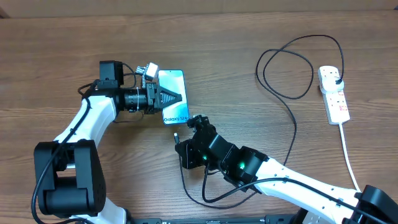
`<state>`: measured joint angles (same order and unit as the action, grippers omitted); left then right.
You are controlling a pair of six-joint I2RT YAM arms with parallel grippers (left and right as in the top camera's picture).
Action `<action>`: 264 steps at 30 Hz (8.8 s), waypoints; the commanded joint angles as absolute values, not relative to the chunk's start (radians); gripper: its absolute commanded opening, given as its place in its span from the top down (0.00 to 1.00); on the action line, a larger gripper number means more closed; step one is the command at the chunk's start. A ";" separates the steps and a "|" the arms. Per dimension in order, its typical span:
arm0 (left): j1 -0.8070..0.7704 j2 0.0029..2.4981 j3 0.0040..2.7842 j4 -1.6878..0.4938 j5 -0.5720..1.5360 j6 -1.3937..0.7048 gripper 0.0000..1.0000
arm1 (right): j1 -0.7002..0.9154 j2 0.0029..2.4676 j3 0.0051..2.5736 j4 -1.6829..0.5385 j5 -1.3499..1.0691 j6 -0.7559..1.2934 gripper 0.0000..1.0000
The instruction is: Plug charger to phone and switch on socket
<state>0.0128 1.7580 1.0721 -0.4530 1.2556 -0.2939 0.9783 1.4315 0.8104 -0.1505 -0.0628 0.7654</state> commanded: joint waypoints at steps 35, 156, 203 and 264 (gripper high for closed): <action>0.010 1.745 1.068 -0.391 1.193 -0.321 0.96 | 0.974 1.428 0.818 -0.215 0.025 0.816 0.96; -0.008 1.745 1.068 -0.392 1.335 -0.233 0.96 | 0.806 1.421 0.819 -0.054 -0.262 0.628 0.96; 0.009 1.745 1.068 -0.392 1.335 -0.270 0.96 | 0.788 1.421 0.819 -0.056 -0.203 0.642 0.96; -0.001 1.745 1.068 -0.509 1.327 -0.264 0.96 | 0.796 1.417 0.819 0.078 -0.204 0.772 0.96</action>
<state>0.0216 1.7580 1.0760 -0.4747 1.2625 -0.3065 0.8135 1.4479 0.7933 0.0040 -0.3050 0.7429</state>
